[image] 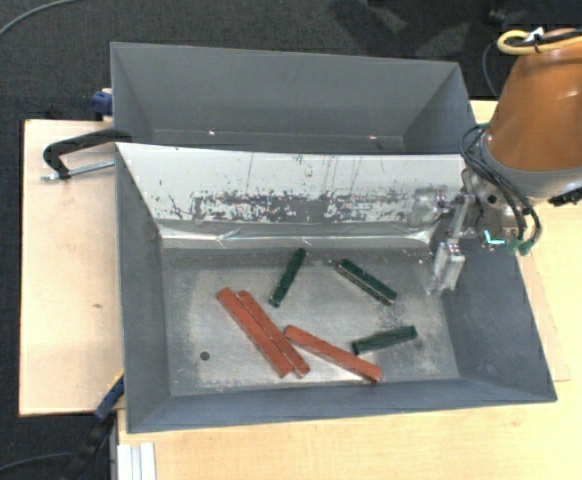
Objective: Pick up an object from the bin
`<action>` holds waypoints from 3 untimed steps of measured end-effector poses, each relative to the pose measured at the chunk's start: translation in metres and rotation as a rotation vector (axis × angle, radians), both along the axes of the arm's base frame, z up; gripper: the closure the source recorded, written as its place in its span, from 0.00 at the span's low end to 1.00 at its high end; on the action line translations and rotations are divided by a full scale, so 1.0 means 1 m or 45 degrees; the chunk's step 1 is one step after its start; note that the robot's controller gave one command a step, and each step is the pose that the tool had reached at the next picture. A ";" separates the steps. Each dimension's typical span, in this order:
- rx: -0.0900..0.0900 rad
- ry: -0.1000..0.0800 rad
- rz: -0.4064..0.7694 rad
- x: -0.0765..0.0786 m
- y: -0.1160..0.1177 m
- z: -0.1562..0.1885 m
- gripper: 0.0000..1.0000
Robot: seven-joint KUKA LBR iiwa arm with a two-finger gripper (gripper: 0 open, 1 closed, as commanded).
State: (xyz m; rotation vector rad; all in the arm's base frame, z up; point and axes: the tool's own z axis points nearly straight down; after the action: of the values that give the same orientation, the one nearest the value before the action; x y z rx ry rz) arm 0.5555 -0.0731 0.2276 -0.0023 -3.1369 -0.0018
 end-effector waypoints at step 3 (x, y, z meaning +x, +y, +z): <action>0.001 0.004 -0.165 -0.023 0.014 -0.134 0.00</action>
Offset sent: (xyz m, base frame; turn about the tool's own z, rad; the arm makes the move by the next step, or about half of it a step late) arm 0.0000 0.0000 0.0000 0.0000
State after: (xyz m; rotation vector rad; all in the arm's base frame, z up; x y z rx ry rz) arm 0.5320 -0.0595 0.0936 -0.2052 -3.1269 -0.0037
